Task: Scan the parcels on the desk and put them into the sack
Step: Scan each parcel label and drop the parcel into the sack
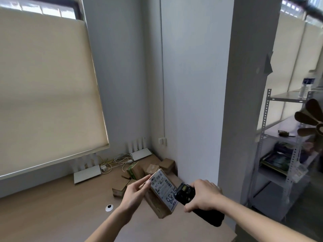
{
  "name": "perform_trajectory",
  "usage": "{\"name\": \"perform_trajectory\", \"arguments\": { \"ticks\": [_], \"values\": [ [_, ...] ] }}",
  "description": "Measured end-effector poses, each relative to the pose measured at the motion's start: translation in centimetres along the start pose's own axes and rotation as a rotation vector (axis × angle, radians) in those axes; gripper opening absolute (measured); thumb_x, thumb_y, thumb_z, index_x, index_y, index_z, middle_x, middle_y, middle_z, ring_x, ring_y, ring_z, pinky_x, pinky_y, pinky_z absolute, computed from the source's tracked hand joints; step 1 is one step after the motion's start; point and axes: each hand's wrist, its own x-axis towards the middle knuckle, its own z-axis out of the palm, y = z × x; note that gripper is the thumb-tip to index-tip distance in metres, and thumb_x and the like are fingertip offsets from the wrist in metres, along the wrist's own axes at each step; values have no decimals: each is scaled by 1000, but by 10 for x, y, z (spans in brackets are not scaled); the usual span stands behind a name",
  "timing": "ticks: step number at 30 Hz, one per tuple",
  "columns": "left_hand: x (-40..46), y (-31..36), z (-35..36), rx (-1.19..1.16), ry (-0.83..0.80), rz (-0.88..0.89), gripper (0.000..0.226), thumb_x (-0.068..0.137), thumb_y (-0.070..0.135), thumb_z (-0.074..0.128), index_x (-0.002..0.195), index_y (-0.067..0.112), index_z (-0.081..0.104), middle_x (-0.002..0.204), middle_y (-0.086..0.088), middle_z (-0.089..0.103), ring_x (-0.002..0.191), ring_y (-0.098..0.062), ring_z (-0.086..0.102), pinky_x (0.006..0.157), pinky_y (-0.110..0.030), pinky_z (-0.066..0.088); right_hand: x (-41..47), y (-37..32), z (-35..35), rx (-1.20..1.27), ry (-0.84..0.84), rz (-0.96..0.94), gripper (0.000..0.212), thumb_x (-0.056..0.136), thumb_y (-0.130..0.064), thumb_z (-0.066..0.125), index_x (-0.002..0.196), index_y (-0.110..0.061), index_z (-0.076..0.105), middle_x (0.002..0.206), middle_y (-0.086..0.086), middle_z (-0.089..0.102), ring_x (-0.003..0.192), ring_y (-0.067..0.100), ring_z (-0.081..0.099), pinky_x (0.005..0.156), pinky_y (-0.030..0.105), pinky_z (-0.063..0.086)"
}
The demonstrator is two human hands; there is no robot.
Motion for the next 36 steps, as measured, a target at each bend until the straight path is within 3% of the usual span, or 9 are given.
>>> {"name": "perform_trajectory", "arguments": {
  "ticks": [4,6,11,20,29,36],
  "values": [
    [-6,4,-19,62,54,12,22,91,43,69,113,43,72,107,19,75,109,-2,66,95,-27,54,-2,-20,1,-73,-19,27,52,56,-55,87,92,-25,65,92,-5,67,87,22,60,74,29,43],
    [-8,5,-30,102,73,24,17,91,44,69,107,47,73,103,22,75,106,0,67,90,-26,55,-2,-30,3,-94,-20,38,59,54,-56,88,100,-24,69,97,-4,70,90,23,60,76,29,44],
    [-15,5,-51,147,124,34,16,90,46,69,105,51,74,101,19,76,104,-4,68,92,-34,57,-2,-51,7,-129,-37,26,67,52,-58,90,107,-23,71,105,-3,74,102,22,67,79,30,46],
    [-34,2,-80,183,170,34,42,78,65,66,115,49,71,108,16,75,108,-6,67,96,-38,56,-12,-81,15,-168,-60,0,73,51,-61,90,112,-25,71,111,-4,73,108,22,66,87,31,49],
    [-58,3,-96,148,224,33,45,78,61,67,119,42,71,108,15,75,107,-6,67,96,-37,56,-26,-99,21,-193,-54,-42,72,51,-62,91,110,-25,71,113,-2,74,111,23,66,80,30,44],
    [-91,4,-113,96,281,49,25,91,42,69,116,37,74,104,16,75,103,0,67,80,-19,52,-39,-127,31,-217,-59,-85,79,50,-65,91,115,-25,70,115,-3,72,113,22,66,88,34,49]
  ]
}}
